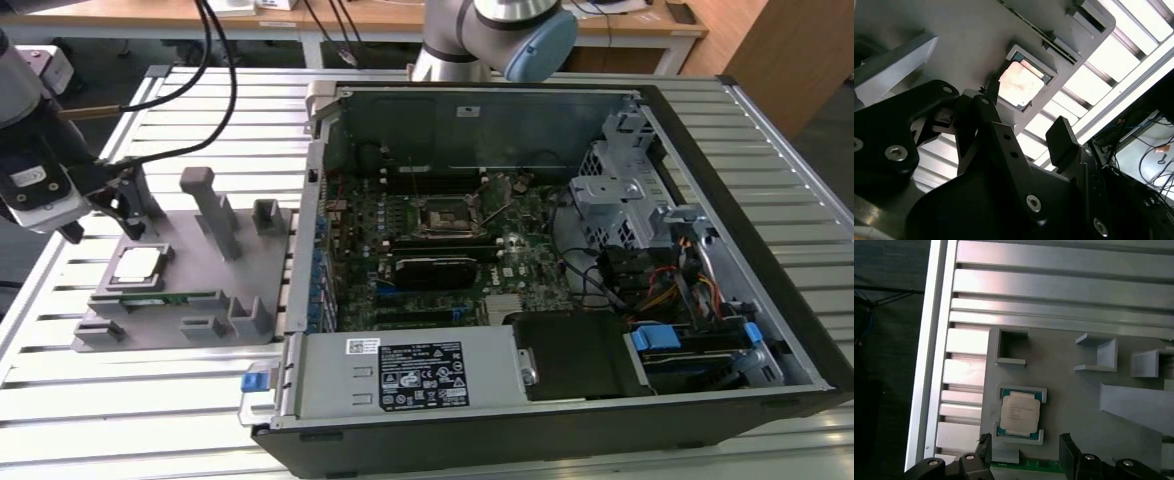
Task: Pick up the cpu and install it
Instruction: 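Pick up the cpu and move it towards the insertion slot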
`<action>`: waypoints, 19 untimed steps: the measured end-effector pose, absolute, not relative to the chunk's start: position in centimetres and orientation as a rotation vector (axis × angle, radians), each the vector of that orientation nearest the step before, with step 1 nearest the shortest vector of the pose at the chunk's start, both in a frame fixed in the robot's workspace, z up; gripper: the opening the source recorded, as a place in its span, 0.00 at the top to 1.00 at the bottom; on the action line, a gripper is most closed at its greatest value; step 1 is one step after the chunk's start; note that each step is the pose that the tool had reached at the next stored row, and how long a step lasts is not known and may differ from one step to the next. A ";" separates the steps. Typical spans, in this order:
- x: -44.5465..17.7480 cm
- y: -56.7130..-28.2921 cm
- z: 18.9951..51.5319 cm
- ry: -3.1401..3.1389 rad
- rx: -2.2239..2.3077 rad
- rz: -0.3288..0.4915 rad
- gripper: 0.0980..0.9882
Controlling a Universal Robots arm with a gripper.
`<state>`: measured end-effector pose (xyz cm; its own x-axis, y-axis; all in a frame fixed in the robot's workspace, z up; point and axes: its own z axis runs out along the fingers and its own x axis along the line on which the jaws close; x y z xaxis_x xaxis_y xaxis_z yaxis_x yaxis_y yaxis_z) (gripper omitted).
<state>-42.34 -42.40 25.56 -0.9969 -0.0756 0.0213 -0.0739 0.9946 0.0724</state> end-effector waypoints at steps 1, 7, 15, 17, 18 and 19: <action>-42.3 -42.4 25.4 -3.113 0.117 -0.112 0.38; -42.3 -42.2 24.3 -3.114 0.108 -0.111 0.38; -42.4 -42.1 23.3 -3.114 0.098 -0.111 0.38; -42.4 -42.0 23.1 -3.115 0.095 -0.111 0.38; -42.4 -42.0 22.9 -3.115 0.093 -0.111 0.38; -42.4 -42.0 22.8 -3.115 0.090 -0.111 0.38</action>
<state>-42.44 -42.00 22.80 -0.9980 -0.0588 0.0213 -0.0571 0.9958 0.0719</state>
